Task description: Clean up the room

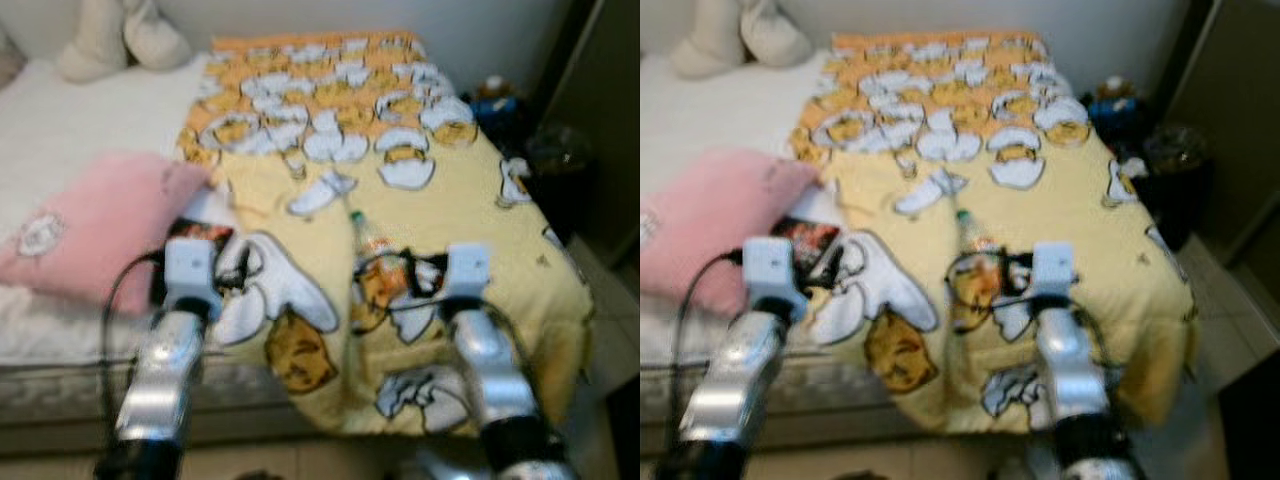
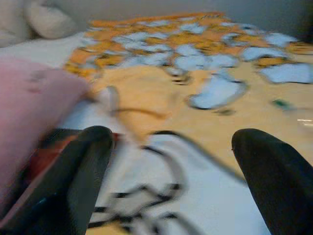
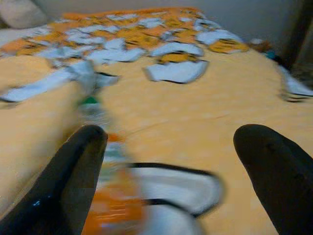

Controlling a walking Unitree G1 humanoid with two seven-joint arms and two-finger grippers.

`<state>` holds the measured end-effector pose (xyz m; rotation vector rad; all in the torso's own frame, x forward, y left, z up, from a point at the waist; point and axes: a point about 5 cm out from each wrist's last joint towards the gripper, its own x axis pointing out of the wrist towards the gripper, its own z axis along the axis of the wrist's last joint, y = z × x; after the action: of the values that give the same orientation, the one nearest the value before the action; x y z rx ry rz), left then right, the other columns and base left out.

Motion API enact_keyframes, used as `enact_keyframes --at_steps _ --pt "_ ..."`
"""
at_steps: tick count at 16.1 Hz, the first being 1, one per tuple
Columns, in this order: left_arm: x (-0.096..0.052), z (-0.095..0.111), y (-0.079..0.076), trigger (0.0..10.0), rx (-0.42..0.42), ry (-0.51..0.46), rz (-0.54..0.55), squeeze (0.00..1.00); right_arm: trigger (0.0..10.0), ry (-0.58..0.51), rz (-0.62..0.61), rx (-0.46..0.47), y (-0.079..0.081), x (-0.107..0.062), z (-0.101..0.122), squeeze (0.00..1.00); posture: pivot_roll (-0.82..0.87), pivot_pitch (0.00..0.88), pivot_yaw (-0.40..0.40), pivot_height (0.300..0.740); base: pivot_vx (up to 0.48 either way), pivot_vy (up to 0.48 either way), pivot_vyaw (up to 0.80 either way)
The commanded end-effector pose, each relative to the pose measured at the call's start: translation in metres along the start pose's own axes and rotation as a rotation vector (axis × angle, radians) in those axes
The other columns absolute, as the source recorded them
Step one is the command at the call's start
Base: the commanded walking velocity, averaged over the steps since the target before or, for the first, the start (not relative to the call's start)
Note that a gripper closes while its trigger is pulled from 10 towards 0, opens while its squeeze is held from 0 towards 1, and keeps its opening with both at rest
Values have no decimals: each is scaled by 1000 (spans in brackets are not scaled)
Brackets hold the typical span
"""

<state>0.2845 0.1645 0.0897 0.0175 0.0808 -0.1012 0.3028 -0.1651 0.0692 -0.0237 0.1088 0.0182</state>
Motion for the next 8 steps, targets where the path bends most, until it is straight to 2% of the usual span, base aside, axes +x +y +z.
enact_keyframes --at_steps 1,5,8 --pt "-3 8 7 10000 16 -31 4 0 10000 4 17 19 6 6 3 0 -67 0 67 710 469 0 0" --pt "-5 10 7 10000 29 -37 3 0 10000 41 68 44 5 19 13 0 -49 0 72 710 469 0 0" --pt "-9 12 9 10000 28 -38 4 0 10000 94 133 -15 6 30 17 0 -28 0 78 710 0 0 0"
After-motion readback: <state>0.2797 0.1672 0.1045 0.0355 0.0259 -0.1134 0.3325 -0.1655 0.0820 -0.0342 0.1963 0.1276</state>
